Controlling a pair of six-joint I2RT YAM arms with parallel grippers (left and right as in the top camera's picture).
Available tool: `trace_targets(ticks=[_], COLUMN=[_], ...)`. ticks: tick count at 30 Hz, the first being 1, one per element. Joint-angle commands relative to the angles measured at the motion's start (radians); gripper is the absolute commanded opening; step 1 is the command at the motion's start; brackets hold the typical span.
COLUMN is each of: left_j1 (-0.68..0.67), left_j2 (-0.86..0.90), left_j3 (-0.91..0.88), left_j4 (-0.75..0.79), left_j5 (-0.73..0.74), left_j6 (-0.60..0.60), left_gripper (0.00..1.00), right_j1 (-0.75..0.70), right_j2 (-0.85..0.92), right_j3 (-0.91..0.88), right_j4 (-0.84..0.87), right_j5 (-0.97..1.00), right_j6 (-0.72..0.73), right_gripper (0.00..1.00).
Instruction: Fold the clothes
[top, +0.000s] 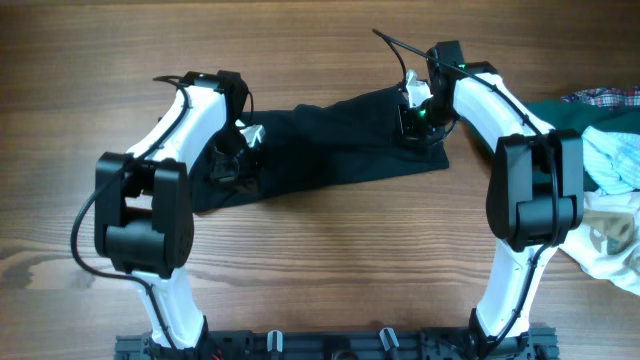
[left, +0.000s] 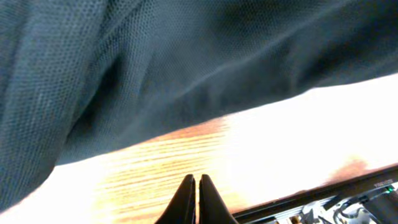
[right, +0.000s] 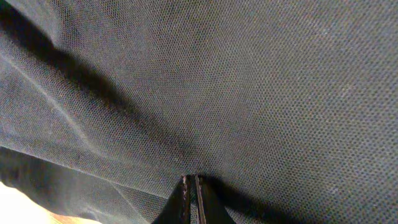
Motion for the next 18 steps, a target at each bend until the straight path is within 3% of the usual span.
trace_targets(ticks=[1,5,6,13,18], left_j1=[0.002,0.006,0.014,0.072,0.069], left_j2=[-0.128,-0.156,-0.141,0.026,0.078], left_j3=[0.001,0.000,-0.003,-0.017,-0.017], left_j4=[0.071,0.285,0.343,0.512,0.487], left_j5=[-0.071,-0.379,-0.401,-0.301,-0.121], left_j6=[0.015,-0.026,-0.026,-0.026,-0.025], left_gripper=[0.04,0.04,0.04,0.04,0.04], right_j1=[0.001,0.001,0.001,0.001,0.001], right_j2=[0.002,0.002,0.002,0.002,0.002], right_j3=[0.005,0.005,0.005,0.005,0.005], right_j4=[0.002,0.005,0.005,0.002,0.000], right_j5=[0.019,0.019,0.019,0.019,0.019], right_j6=[0.005,0.005,0.005,0.005,0.005], right_gripper=[0.04,0.04,0.04,0.04,0.04])
